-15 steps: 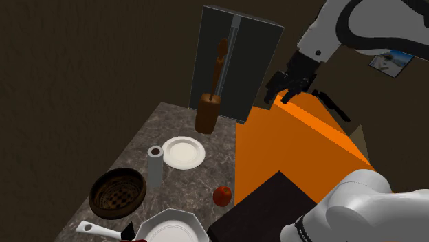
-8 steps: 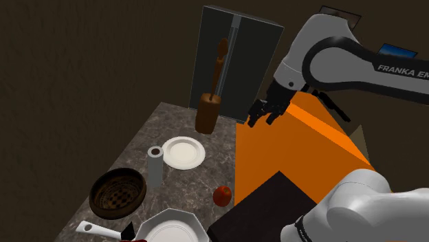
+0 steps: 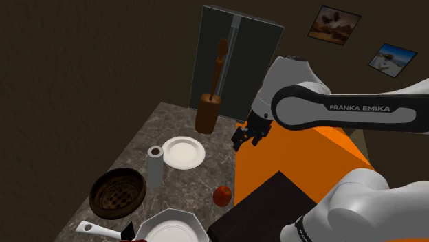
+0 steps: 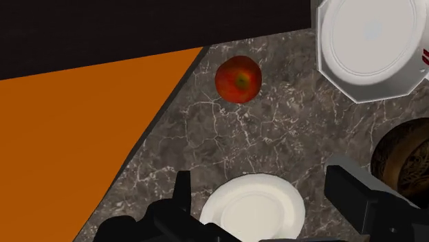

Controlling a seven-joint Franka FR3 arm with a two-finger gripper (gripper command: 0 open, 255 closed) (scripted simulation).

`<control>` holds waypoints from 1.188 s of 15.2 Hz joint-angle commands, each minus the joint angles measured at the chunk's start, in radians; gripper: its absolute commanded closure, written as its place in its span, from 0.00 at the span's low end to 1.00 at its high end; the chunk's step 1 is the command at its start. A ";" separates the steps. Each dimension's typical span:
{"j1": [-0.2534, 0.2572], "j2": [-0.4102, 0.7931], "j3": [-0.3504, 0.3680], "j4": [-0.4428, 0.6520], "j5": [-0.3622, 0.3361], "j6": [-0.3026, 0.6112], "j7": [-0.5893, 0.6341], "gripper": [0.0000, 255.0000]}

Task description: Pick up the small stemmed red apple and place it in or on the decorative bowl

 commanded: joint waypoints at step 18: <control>-0.049 0.644 0.221 -0.117 -0.172 0.650 0.274 0.00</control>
